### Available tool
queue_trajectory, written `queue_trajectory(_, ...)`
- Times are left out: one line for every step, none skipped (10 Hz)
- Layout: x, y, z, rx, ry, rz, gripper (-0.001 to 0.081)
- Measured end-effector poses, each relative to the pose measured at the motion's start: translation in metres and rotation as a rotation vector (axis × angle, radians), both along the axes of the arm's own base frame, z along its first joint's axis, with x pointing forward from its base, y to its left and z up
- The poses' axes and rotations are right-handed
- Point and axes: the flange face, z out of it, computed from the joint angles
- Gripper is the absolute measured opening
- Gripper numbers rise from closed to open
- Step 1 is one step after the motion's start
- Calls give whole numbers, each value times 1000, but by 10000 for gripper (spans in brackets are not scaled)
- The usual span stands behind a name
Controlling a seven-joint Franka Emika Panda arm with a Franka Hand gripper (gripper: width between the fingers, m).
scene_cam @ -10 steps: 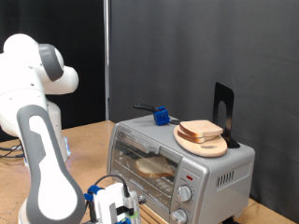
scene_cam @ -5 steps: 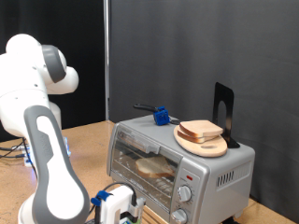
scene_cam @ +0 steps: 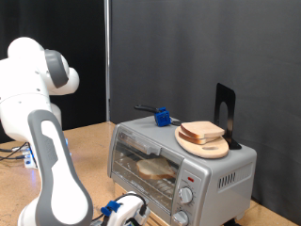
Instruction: Make a piece of toast with the oven
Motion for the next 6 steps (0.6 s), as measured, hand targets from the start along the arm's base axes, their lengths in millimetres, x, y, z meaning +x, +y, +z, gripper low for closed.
queue_trajectory(0,-2,1,6,-17,-5,682)
queue_trajectory(-1,-8,5,28,-29,-7,682)
queue_trajectory(-2,-19,16,60,-40,-7,682)
queue_trajectory(-3,-33,28,86,-52,-13,682)
queue_trajectory(-1,-47,41,106,-64,-25,682)
queue_trajectory(1,-58,52,111,-73,-34,682)
